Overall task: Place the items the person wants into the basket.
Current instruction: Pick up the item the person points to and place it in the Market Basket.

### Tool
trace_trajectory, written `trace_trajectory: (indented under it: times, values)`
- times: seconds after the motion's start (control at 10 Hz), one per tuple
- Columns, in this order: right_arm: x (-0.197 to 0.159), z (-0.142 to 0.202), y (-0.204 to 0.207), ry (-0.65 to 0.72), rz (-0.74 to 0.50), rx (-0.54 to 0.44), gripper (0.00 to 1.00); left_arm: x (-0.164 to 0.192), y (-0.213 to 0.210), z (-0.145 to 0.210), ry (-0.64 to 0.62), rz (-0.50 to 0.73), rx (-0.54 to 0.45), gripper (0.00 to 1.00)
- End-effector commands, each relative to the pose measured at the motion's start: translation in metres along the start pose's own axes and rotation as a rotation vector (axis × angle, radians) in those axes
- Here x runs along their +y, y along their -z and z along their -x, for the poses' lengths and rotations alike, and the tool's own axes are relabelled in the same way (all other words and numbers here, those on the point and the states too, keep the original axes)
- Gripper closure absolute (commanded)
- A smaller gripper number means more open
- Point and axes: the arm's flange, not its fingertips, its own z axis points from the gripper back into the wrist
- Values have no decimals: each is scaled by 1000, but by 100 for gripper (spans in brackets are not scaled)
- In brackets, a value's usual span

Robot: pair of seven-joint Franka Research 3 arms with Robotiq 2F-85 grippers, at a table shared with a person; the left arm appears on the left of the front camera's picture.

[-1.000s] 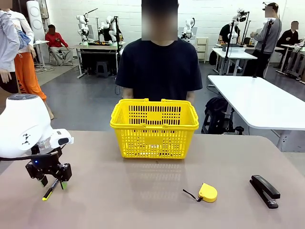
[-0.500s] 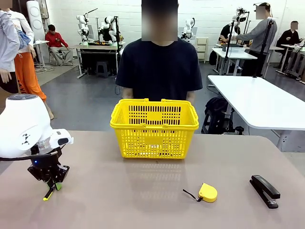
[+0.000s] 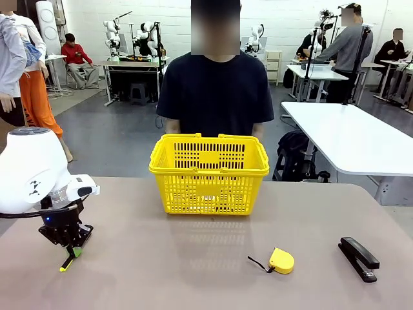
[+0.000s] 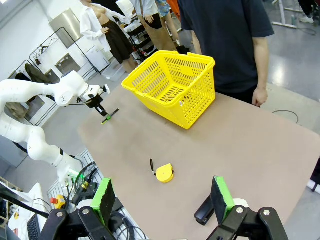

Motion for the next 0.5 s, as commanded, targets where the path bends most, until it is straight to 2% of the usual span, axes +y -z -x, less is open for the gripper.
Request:
trace_trajectory:
  times: [0.0, 0.1, 0.2, 0.4]
  values:
    - [0, -2, 0, -13, -18, -31, 0, 0, -11, 12, 32, 34, 6, 100]
    - [0, -2, 0, -13, -18, -31, 0, -3, -42, 12, 45, 51, 19, 99]
    - [0, -2, 0, -13, -18, -31, 0, -6, -90, 16, 86, 36, -56, 99]
    - [0, -2, 0, -13, -18, -31, 0, -11, -212, 25, 229, -11, -184, 99]
